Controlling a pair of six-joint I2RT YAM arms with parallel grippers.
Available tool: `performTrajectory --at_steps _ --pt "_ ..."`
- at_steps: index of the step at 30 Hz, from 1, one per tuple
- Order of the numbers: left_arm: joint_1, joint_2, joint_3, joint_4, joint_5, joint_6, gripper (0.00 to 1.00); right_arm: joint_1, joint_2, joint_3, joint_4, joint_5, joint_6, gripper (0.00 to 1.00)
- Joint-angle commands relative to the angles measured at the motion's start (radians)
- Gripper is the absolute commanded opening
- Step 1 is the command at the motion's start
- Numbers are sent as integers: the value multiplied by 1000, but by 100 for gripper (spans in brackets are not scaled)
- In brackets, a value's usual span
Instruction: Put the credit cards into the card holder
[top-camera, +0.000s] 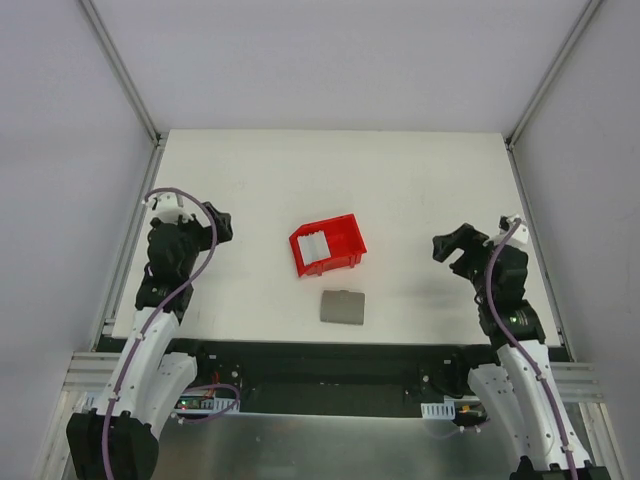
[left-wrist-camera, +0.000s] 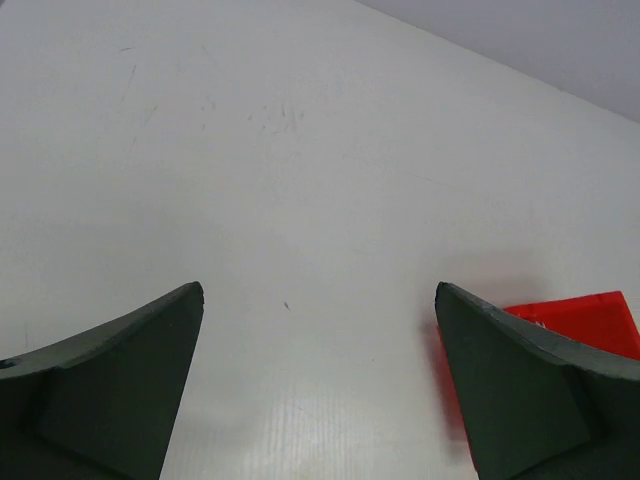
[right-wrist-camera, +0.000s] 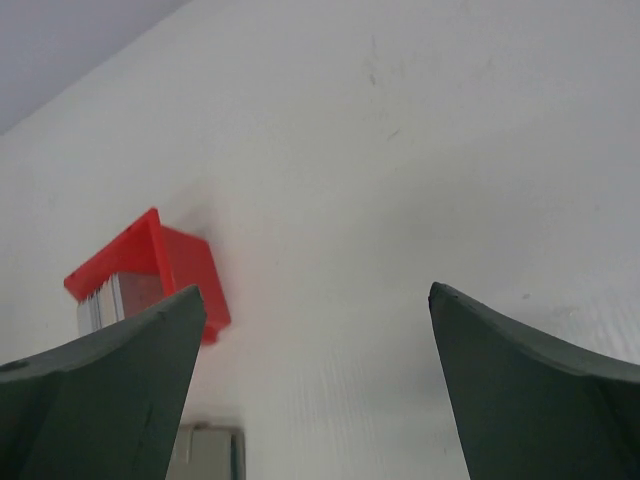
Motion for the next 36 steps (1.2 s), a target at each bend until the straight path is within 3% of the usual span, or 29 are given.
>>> performTrajectory --at_steps 1,3,6,8,10,17,21,23,28,36 --pt "10 -57 12 -126 -129 -270 99 3 5 121 -245 -174 154 96" --pt "9 -66 52 -256 -160 -377 99 3 -15 99 -191 -269 208 96" --pt "10 -76 69 -315 -107 -377 99 3 -56 -1 -22 -429 277 96" --pt "9 -73 87 -317 -8 -359 99 3 -75 -56 55 -493 316 96" --pt "10 -70 131 -320 156 -247 99 4 -54 -55 31 -542 287 96" --pt "10 1 124 -328 309 -229 99 108 90 26 -199 -480 117 97" --pt "9 53 121 -325 465 -167 99 207 141 48 -305 -360 101 99" --pt "9 47 95 -325 496 -164 99 254 147 29 -302 -342 116 95" --pt "-68 15 31 -347 447 -207 99 352 173 -55 -192 -325 201 84" --pt "-381 -63 -112 -355 231 -325 95 474 386 -89 3 -285 285 73"
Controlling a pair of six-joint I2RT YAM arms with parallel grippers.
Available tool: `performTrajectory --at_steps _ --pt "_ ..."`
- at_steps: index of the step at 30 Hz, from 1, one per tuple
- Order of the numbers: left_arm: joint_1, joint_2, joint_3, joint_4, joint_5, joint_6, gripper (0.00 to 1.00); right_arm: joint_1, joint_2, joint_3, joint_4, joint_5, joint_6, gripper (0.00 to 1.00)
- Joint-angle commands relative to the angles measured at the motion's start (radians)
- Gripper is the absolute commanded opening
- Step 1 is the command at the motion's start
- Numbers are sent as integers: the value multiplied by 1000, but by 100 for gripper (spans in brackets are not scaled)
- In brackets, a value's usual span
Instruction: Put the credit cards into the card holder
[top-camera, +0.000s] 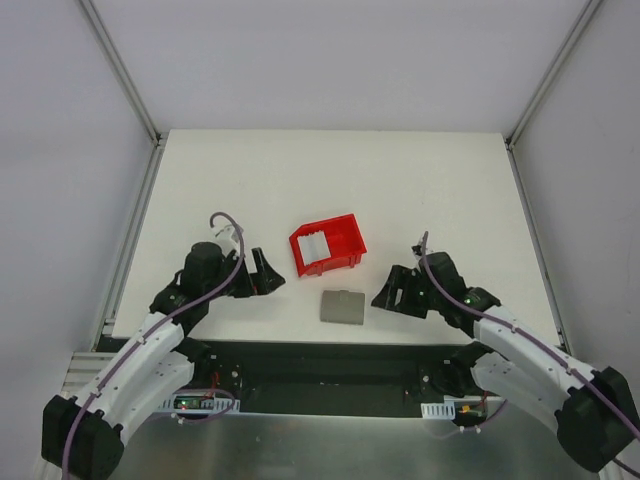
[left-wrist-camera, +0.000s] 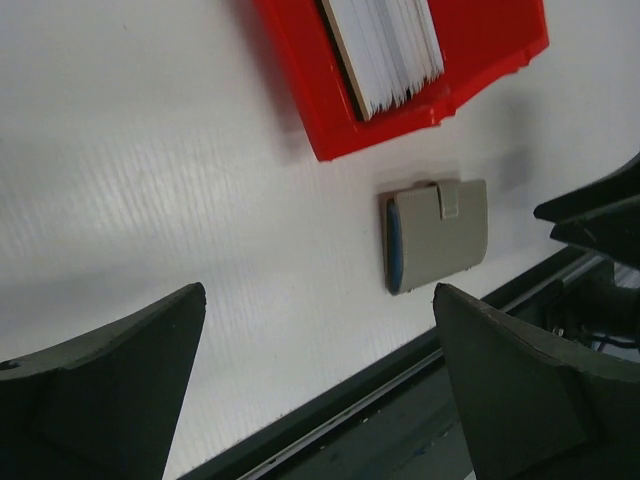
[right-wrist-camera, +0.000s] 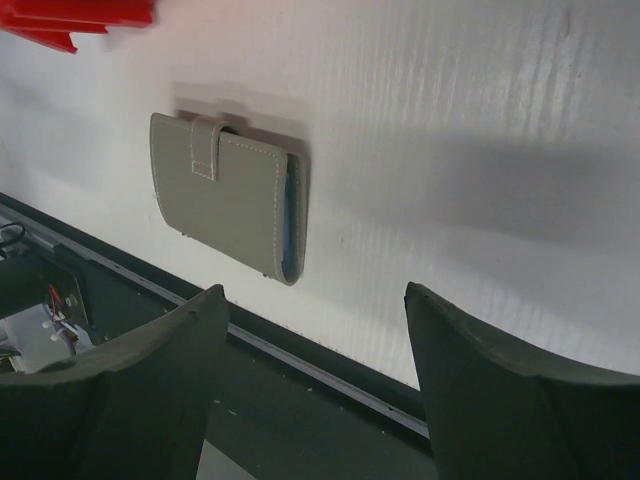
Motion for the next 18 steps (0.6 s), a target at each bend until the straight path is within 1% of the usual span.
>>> performTrajectory --at_steps 1,5,8,13,15,18 --pt "-122 -35 -69 -13 -116 -78 94 50 109 2 161 33 66 73" --pt "-187 -18 -109 16 -125 -106 90 81 199 -5 264 50 106 72" --pt "-223 5 -135 90 -112 -125 90 99 267 7 327 47 107 67" --pt "-291 120 -142 226 -96 -155 88 148 348 36 358 56 123 61" --pt "-317 169 -145 285 -90 -165 86 174 369 33 391 54 135 61" --pt "-362 250 -143 383 -85 -184 81 209 403 22 460 53 164 58"
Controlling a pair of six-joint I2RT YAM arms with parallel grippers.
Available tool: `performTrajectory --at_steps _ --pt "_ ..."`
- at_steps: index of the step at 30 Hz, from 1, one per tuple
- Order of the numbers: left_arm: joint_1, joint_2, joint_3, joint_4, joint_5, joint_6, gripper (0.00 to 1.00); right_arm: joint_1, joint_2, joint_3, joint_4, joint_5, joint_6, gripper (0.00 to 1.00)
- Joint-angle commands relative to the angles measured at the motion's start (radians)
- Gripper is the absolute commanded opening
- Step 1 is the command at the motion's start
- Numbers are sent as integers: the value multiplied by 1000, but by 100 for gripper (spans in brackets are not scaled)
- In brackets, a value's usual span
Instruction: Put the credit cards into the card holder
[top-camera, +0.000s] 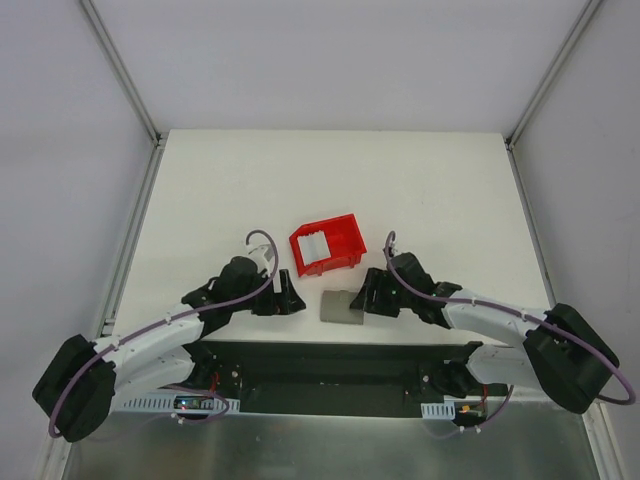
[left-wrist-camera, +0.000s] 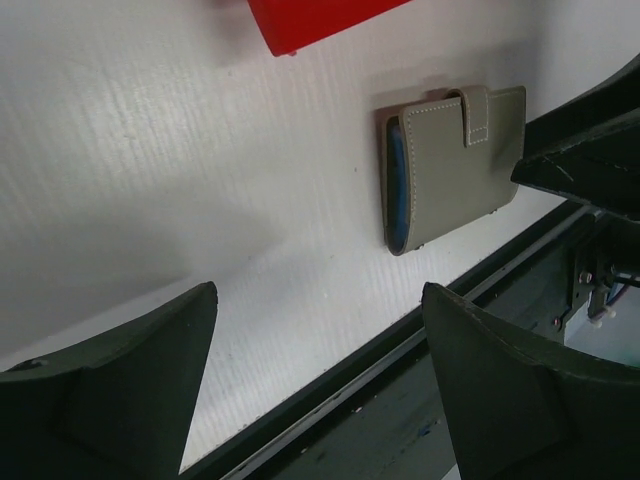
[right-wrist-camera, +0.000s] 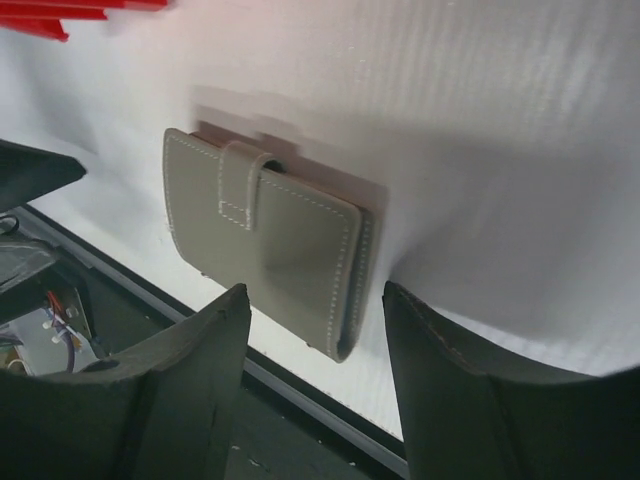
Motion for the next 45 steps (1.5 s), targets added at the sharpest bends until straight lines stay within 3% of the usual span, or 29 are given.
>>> performTrajectory --at_steps 1,7,9,13,17,20,23,28,30,33,34,39,42,45 --pt "-59 98 -8 201 5 -44 79 47 45 20 137 11 53 57" --pt "-129 273 -1 361 17 -73 69 83 113 26 257 -12 81 41" --pt "-150 330 10 402 28 -84 64 93 125 32 284 -21 82 26" --pt "-181 384 21 445 25 -95 50 115 128 37 357 -33 88 10" --pt "-187 361 18 447 25 -87 30 139 111 45 387 -40 75 22" --pt "-187 333 10 444 25 -75 29 143 117 54 392 -55 68 38" --pt "-188 322 15 444 36 -55 27 143 140 66 397 -76 68 39" --pt "-187 289 18 407 20 -41 39 144 98 51 409 -75 29 0" --pt "-190 251 29 324 -30 -33 57 146 20 31 368 -35 -5 1" --pt "-187 156 47 180 -143 -20 73 175 -160 54 109 144 -117 0" --pt "-187 105 50 127 -208 -18 76 199 -214 93 -63 245 -151 1" --pt "-176 -67 56 -59 -374 -21 87 277 -369 219 -454 581 -246 1" --pt "-172 -128 70 -145 -438 -27 89 356 -343 284 -609 736 -258 1" --pt "-164 -152 91 -214 -477 -32 90 451 -215 377 -798 923 -196 1"
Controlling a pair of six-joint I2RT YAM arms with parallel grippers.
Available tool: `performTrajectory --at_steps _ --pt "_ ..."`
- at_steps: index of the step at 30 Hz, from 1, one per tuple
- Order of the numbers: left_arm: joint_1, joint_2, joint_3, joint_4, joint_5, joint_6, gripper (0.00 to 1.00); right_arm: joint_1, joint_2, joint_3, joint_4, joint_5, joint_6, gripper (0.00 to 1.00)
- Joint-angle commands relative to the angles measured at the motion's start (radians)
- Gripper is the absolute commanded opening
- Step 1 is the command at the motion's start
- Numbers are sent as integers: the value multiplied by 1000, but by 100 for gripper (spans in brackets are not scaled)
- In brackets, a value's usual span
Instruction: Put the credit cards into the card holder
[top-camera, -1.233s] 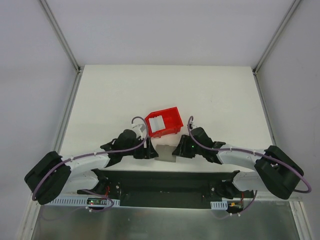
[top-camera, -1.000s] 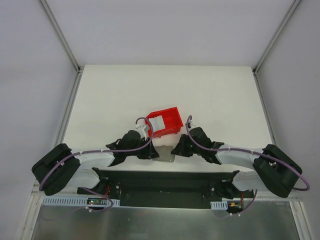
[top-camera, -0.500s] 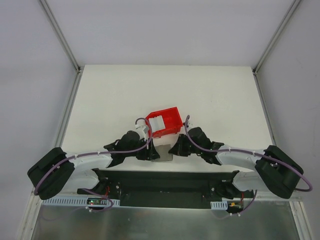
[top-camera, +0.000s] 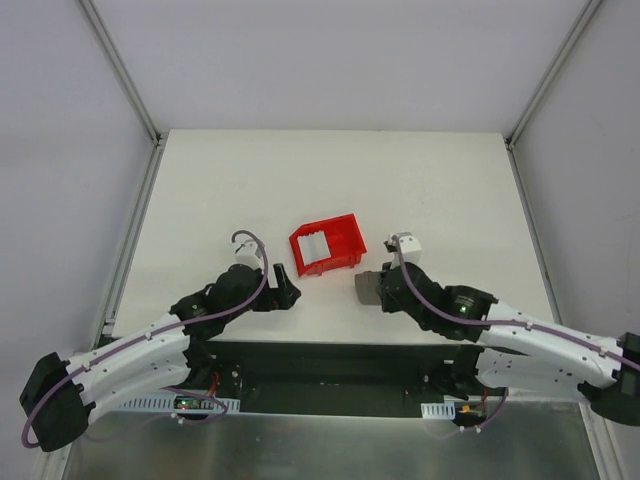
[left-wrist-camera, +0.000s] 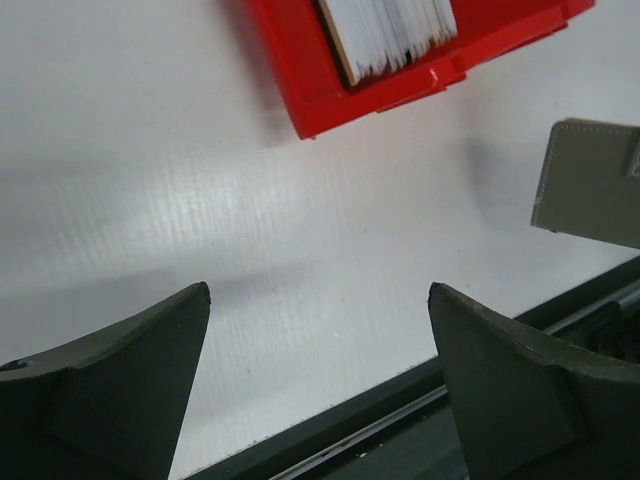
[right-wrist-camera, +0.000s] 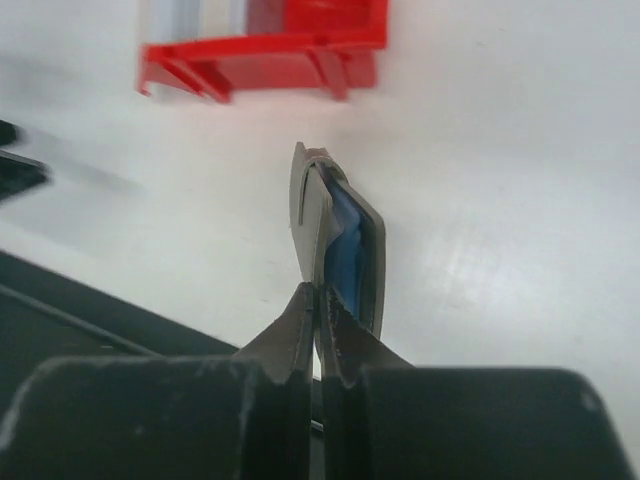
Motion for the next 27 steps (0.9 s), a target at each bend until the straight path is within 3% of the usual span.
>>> performTrajectory --at_steps 1,6,9,15,21,27 --pt "20 -30 57 -169 -125 6 90 120 183 130 -401 367 40 1" --pt "23 -31 69 -204 -140 -6 90 234 428 245 -445 469 53 1" --pt "28 -37 72 -221 -148 -11 91 280 573 316 -400 440 22 1" --pt "49 -62 74 -250 -151 -23 94 314 716 388 -248 286 -21 1" --pt "126 -66 68 -252 -93 -18 96 289 627 322 -93 151 -25 41" --pt "172 -17 51 -162 -10 31 93 162 402 174 115 -65 5 45"
